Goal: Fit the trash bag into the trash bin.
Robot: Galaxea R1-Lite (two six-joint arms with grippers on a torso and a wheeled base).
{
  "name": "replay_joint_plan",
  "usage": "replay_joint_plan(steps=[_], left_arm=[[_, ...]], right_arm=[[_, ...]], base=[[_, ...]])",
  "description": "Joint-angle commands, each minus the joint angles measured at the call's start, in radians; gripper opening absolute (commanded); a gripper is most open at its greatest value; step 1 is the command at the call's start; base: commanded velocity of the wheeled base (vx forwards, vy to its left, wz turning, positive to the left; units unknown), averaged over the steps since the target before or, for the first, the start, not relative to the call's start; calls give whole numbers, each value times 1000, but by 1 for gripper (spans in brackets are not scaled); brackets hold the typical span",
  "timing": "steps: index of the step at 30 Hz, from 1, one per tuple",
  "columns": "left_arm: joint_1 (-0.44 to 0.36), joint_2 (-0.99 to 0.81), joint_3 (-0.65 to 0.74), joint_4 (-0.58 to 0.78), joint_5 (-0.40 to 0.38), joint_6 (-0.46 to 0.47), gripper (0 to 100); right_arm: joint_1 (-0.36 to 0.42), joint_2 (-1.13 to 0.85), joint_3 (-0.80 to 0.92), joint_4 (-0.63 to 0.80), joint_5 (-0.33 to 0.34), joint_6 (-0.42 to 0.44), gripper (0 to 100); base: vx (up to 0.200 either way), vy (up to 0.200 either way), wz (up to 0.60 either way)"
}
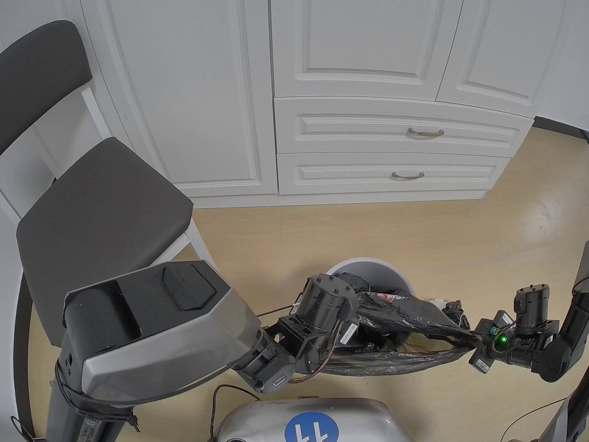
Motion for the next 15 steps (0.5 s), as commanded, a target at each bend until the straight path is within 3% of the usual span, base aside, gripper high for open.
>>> replay_joint_plan(steps=[1, 7, 15], left_arm=[[-4, 39, 38, -113, 60, -29, 0], [0, 91, 21, -228, 78, -50, 0], [16, 150, -56, -288, 80, -73, 0]], right_arm=[[-1, 4, -6, 0, 1, 1, 0], [-1, 37, -52, -3, 2, 18, 0], [18, 192, -101, -233, -11, 157, 0]], base=[[0, 0, 0], [0, 0, 0], [0, 0, 0]])
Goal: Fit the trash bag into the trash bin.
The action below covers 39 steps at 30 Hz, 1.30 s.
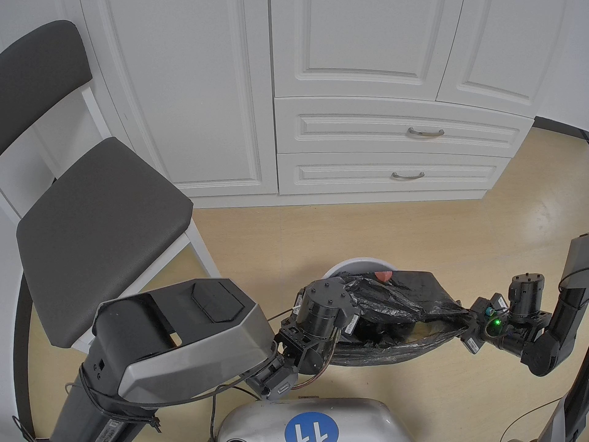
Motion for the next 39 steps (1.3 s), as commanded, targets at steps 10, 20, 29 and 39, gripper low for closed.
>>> replay_joint_plan(steps=[10, 20, 29, 39], left_arm=[[49, 57, -120, -6, 13, -17, 0], [72, 74, -189, -9, 13, -20, 0], [91, 162, -354, 11, 13, -9, 0], [97, 201, -478, 74, 13, -7, 0]], right_arm=[[-14, 276, -100, -256, -83, 69, 0], [-16, 282, -108, -256, -83, 69, 0], [33, 291, -140, -256, -100, 147, 0], [35, 301, -168, -256, -117, 167, 0]], base=[[0, 0, 0], [0, 0, 0], [0, 0, 0], [0, 0, 0]])
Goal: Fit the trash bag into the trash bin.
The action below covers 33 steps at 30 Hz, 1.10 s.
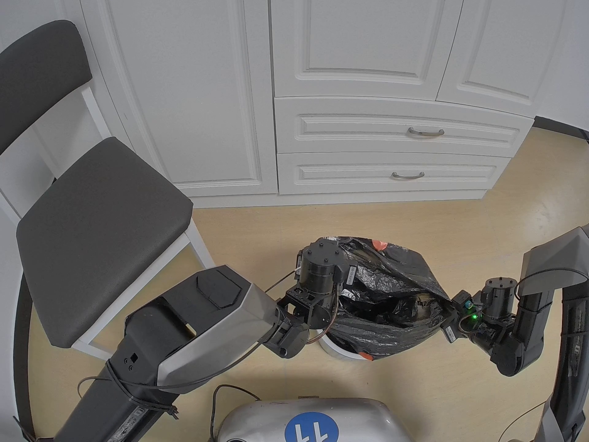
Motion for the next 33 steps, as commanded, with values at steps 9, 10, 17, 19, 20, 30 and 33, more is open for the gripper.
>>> replay_joint_plan(steps=[9, 10, 17, 19, 20, 30, 33], left_arm=[[-2, 103, -235, 83, 3, 5, 0], [-2, 110, -262, 98, 3, 5, 0], [-2, 150, -376, 175, 3, 5, 0], [-2, 158, -376, 184, 3, 7, 0], [-2, 158, -376, 188, 3, 5, 0], [-10, 146, -376, 193, 3, 7, 0], [-13, 141, -376, 193, 3, 7, 0]], right_arm=[[-3, 8, 9, -17, -7, 4, 0], [-3, 8, 9, -17, -7, 4, 0], [-2, 9, 9, -15, -7, 4, 0], [0, 6, 11, -17, -7, 4, 0], [0, 5, 12, -17, -7, 4, 0], [12, -84, 101, -18, 4, -18, 100], [38, -155, 135, -18, 5, -16, 100]], base=[[0, 0, 0], [0, 0, 0], [0, 0, 0], [0, 0, 0], [0, 0, 0], [0, 0, 0], [0, 0, 0]])
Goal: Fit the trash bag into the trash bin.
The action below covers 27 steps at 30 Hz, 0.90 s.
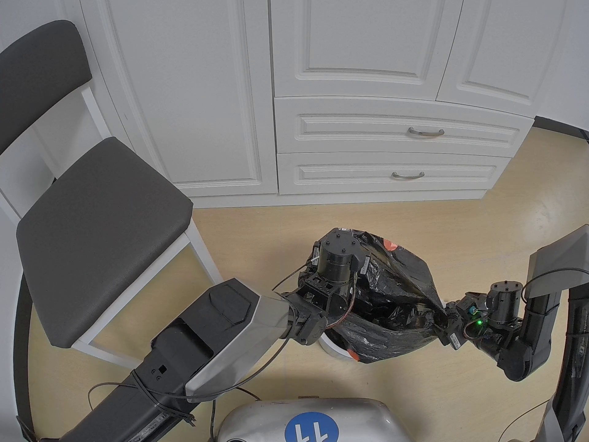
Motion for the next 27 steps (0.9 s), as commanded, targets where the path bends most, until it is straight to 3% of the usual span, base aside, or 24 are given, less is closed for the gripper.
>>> replay_joint_plan(steps=[1, 8, 17, 18, 25, 27], left_arm=[[-6, -7, 0, 1, 1, 0, 0], [-6, -6, 0, 3, 1, 9, 0], [-8, -9, 0, 23, 1, 11, 0], [-9, -9, 0, 30, 2, 9, 100], [-14, -13, 0, 15, 4, 6, 100], [-14, -30, 0, 20, 34, 8, 100]], right_arm=[[44, -146, 66, -18, 6, 0, 100], [82, -275, 121, -16, 8, 1, 100], [101, -264, 84, -15, 8, 24, 100], [124, -235, 67, -15, 3, 52, 100], [165, -171, 14, -12, -14, 90, 100], [167, -160, -54, 31, -14, 89, 100]], base=[[0, 0, 0], [0, 0, 0], [0, 0, 0], [0, 0, 0], [0, 0, 0], [0, 0, 0]])
